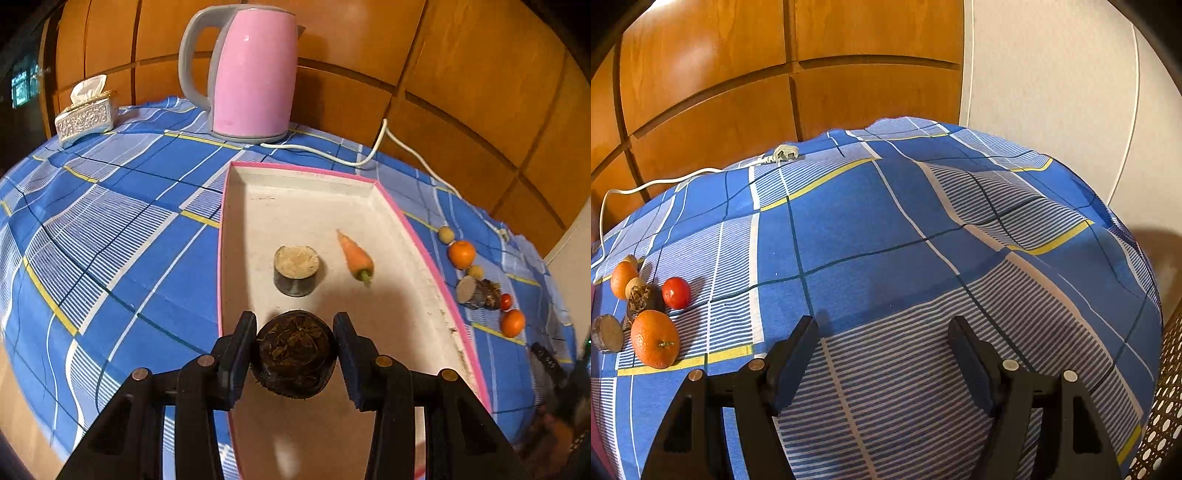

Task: Organize fruits
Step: 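Carry the dark round item into the tray and open the left tool, then move the right tool to the small brown kiwi and close on it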

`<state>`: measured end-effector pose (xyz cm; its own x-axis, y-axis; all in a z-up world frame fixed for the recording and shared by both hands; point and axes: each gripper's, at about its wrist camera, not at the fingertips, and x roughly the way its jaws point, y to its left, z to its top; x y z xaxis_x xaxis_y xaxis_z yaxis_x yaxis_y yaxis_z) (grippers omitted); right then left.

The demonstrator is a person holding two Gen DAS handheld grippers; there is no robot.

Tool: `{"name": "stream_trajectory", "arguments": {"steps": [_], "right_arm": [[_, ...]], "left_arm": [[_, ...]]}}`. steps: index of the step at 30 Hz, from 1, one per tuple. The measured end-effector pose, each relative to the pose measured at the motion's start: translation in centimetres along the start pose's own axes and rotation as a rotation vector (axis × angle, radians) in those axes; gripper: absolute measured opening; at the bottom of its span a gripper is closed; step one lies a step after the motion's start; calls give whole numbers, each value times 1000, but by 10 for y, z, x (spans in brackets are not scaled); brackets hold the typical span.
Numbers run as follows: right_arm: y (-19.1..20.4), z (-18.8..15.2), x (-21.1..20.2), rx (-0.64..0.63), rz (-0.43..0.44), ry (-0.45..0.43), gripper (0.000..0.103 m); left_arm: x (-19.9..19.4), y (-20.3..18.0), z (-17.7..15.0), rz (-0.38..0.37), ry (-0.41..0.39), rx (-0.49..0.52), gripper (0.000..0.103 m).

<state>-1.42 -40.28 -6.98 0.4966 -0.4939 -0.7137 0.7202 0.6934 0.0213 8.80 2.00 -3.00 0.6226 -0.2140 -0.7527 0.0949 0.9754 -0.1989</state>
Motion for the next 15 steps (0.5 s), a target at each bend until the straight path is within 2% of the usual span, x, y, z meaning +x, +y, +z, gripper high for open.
{"name": "stream_trajectory", "arguments": {"steps": [2, 4, 6, 9, 11, 13, 15], "right_arm": [[0, 0, 0, -1, 1, 1, 75], [1, 0, 0, -3, 0, 1, 75], [1, 0, 0, -5, -2, 1, 75], [2, 0, 1, -10, -7, 2, 75], [2, 0, 1, -11, -8, 2, 75], [2, 0, 1, -11, -8, 2, 75], [2, 0, 1, -11, -8, 2, 75]], "left_arm": [[-1, 1, 0, -1, -21, 7, 47], [-6, 4, -2, -17, -40, -2, 58], [-11, 3, -5, -28, -58, -1, 62], [-21, 0, -12, -3, -88, 7, 62], [-30, 2, -17, 18, -110, -16, 68], [-39, 8, -22, 55, -132, -44, 78], [-47, 15, -27, 81, -145, -75, 80]]}}
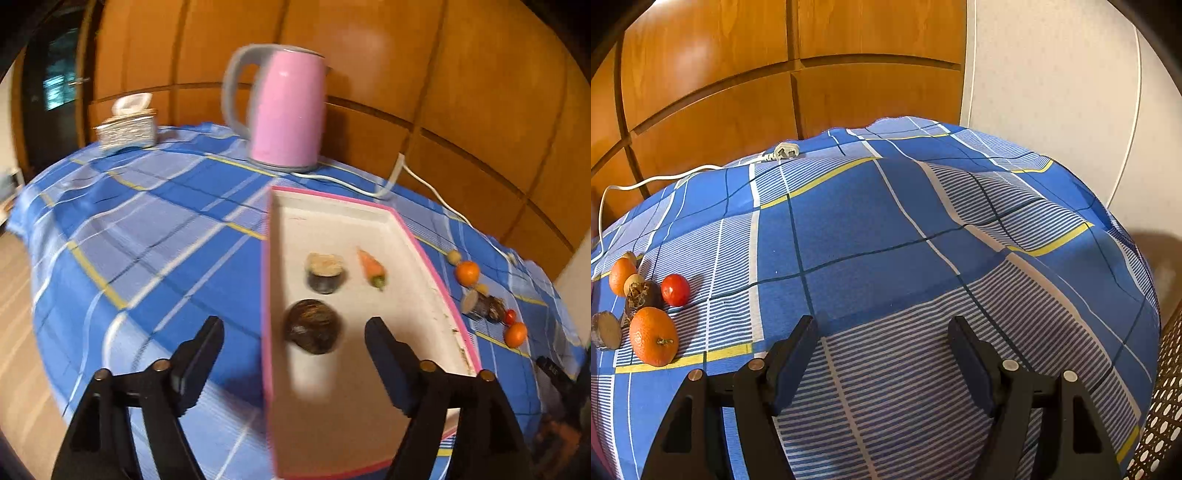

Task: Organize fruits
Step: 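Move the right tool to the small brown kiwi and close on it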

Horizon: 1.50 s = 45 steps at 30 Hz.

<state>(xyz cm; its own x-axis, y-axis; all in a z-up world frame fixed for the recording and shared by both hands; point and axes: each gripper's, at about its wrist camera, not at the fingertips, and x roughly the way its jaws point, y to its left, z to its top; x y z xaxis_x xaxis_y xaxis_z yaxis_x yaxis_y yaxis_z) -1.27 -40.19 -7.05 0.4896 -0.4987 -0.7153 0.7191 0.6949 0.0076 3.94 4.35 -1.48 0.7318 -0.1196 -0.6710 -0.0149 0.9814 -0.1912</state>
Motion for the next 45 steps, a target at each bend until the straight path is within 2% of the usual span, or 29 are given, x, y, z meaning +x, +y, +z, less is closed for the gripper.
{"name": "stream_trajectory", "arguments": {"steps": [9, 11, 14, 17, 18, 19, 24, 27, 33, 36, 40, 42, 45], "right_arm": [[1, 2, 0, -15, 2, 20, 75], [3, 5, -1, -30, 17, 38, 69], [14, 12, -6, -58, 113, 67, 53], [33, 20, -18, -117, 209, 45, 49], [40, 23, -20, -138, 249, 46, 44], [50, 27, -22, -161, 317, 61, 41], [100, 43, -31, -290, 517, 93, 37], [136, 48, -31, -401, 573, 120, 37], [191, 51, -15, -618, 578, 180, 37], [209, 47, 1, -695, 532, 222, 35], [215, 46, 18, -734, 470, 232, 28], [211, 51, 23, -714, 498, 241, 28], [204, 50, 15, -728, 480, 200, 27]], "left_arm": [[6, 31, -17, 35, 70, -65, 82], [10, 33, -20, 31, 83, -72, 82], [9, 32, -24, 27, 83, -71, 85], [9, 33, -25, 26, 81, -80, 90], [9, 33, -26, 25, 81, -83, 90], [10, 34, -26, 27, 82, -85, 90], [13, 39, -27, 36, 97, -114, 91], [14, 45, -29, 43, 110, -152, 94], [18, 46, -33, 58, 131, -166, 95], [22, 47, -35, 61, 149, -171, 96], [27, 50, -36, 70, 171, -179, 97], [28, 50, -37, 74, 175, -177, 98], [27, 49, -37, 69, 171, -173, 98]]}}
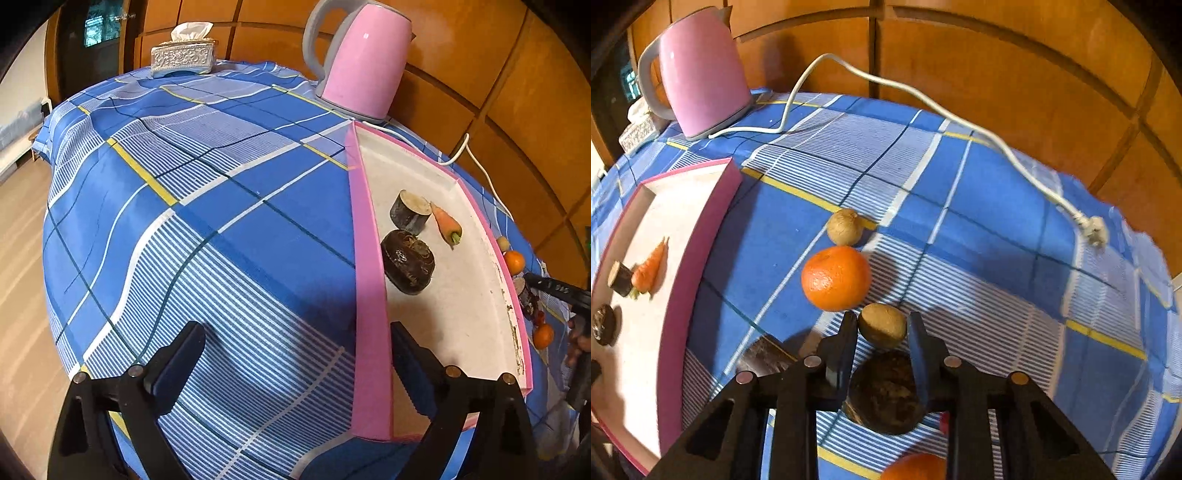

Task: Organize fruits
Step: 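Move the right tool to the small brown kiwi and close on it, then carry the kiwi into the tray and open the right tool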

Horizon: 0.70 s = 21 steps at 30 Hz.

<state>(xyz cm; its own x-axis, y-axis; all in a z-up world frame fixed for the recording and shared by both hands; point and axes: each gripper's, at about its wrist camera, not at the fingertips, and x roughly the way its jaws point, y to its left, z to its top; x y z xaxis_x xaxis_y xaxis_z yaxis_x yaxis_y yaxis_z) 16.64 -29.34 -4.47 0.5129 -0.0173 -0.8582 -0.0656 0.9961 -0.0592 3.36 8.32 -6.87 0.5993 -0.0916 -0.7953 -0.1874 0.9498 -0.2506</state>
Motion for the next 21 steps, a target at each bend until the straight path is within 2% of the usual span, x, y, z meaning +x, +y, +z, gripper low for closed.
{"name": "stream_trajectory", "arguments": {"steps": [5, 9, 13, 21], "right_arm": [[-1, -8, -37, 46, 38, -106, 27], [27, -15, -65, -3, 135, -155, 27], [68, -21, -73, -85, 214, -144, 27], [131, -15, -64, -145, 286, -122, 27]], "left_arm": [[0, -2, 0, -4, 2, 3, 98], [-2, -4, -2, -9, 2, 9, 98], [-6, -4, -4, -17, -4, 11, 98], [-10, 3, -5, -20, -6, -16, 99]]}}
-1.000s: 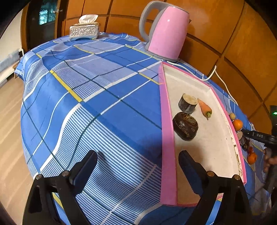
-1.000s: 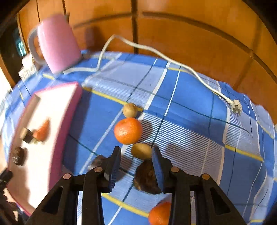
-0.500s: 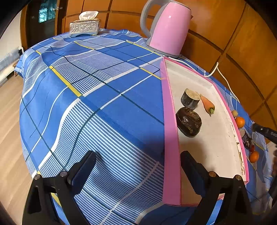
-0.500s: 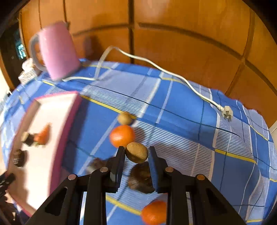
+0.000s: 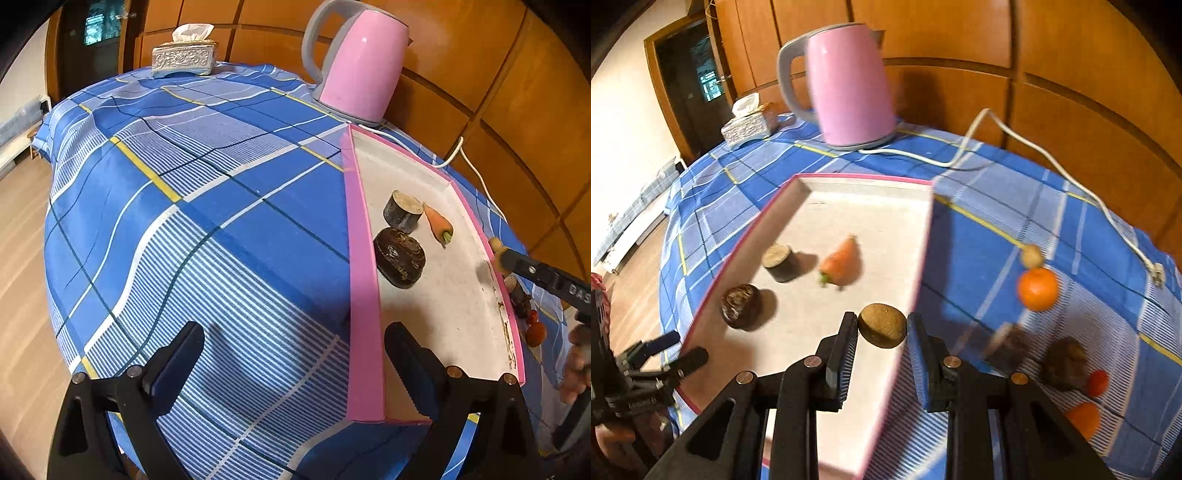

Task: Organize fruits
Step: 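Carry the kiwi into the tray and open the right tool, then withdraw the right tool from the tray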

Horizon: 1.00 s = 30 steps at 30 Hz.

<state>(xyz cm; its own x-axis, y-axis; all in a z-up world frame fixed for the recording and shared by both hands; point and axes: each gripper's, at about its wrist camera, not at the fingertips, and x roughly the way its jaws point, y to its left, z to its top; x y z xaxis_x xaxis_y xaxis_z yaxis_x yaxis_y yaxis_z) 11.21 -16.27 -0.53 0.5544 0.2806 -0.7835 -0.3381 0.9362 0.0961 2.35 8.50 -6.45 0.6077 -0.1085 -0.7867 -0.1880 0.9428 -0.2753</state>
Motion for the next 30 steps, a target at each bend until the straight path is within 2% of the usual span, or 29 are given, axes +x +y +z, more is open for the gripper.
{"name": "stream_trajectory", "arguments": {"steps": [6, 11, 19, 30], "right_arm": [[17, 7, 23, 0, -6, 14, 28], [17, 5, 25, 17, -16, 5, 30], [0, -8, -1, 86, -49, -53, 33], [-51, -53, -40, 258, -207, -98, 33]], "left_arm": [[-1, 3, 0, -1, 0, -9, 99], [-1, 2, 0, 1, 1, -7, 99], [-1, 2, 0, 2, 3, -7, 99], [-2, 0, 0, 0, 1, -5, 99]]}}
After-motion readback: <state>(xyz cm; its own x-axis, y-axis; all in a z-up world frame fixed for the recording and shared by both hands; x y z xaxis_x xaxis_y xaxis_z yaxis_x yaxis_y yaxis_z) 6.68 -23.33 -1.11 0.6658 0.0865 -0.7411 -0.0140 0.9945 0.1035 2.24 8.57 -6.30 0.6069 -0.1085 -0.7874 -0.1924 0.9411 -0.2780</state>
